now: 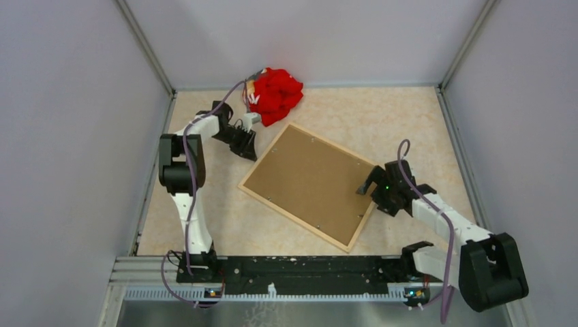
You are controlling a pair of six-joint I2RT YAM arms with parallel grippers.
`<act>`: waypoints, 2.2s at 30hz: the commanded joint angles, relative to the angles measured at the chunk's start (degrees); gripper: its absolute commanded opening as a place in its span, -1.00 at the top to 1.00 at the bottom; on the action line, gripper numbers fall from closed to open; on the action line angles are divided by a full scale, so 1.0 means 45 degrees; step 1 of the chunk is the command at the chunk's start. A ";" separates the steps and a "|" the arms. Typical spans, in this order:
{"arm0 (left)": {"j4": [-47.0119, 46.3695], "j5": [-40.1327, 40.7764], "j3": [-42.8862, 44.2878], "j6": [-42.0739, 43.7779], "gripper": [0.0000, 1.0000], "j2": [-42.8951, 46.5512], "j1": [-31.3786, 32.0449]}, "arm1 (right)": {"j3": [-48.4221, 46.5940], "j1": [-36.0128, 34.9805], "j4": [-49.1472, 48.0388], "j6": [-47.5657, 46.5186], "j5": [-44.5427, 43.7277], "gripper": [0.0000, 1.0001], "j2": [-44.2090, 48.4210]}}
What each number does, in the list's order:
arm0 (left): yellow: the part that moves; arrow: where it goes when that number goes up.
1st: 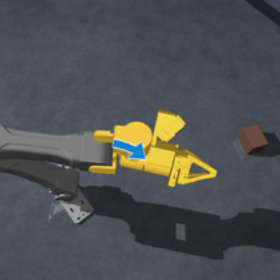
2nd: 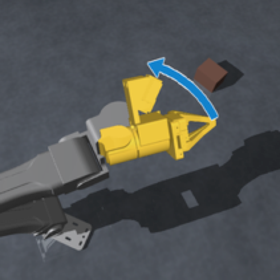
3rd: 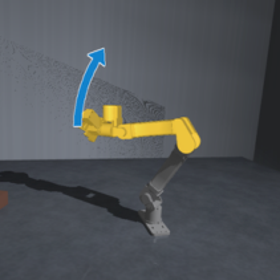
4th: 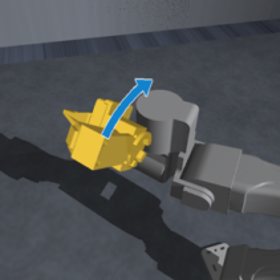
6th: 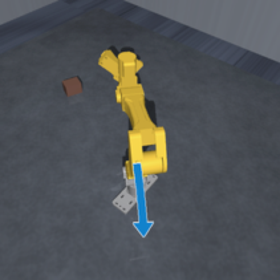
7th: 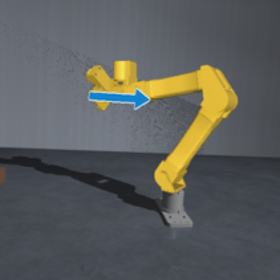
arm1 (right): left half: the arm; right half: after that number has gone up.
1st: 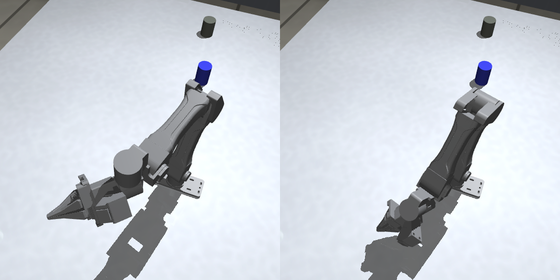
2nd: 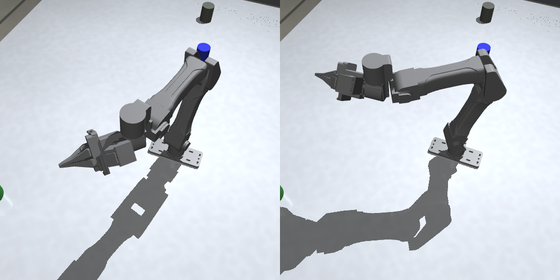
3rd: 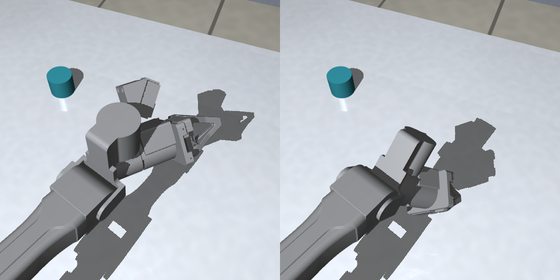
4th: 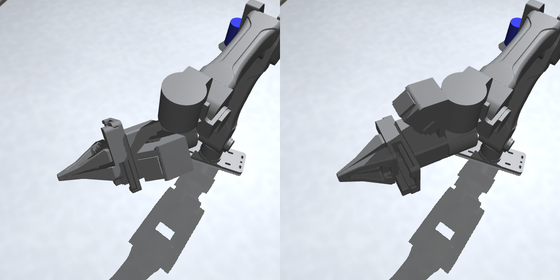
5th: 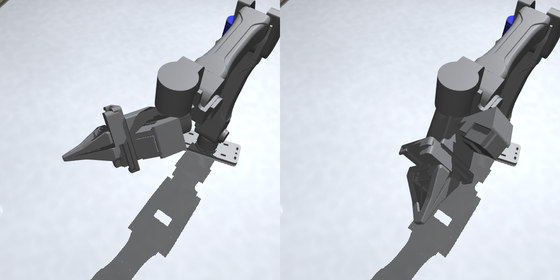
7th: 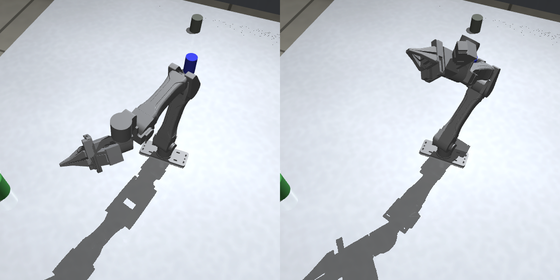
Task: Put the photo into the frame
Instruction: Install the photo frame at the center of the board.
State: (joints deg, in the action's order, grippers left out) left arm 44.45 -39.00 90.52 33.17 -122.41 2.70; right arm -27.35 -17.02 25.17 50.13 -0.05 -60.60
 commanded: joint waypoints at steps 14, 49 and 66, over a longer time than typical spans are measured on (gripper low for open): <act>0.1828 -0.1627 -0.4261 0.2224 0.21 0.2703 0.0817 | -0.4672 0.1984 0.0410 -0.2771 -0.1982 -0.97 -0.3207; 0.0690 -0.2876 -0.3573 0.0529 0.76 0.0823 0.0767 | -1.1261 -0.5605 -0.6309 0.2268 0.2104 -0.60 -1.2578; 0.0357 -0.2733 -0.3838 0.0444 0.78 0.0986 0.0764 | -1.0851 -0.6243 -0.7094 0.3162 0.2355 -0.55 -1.3005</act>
State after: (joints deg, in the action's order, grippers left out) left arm 50.41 -53.82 75.18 33.28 -117.58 5.17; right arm -78.46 -43.68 -5.17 63.05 10.48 -120.27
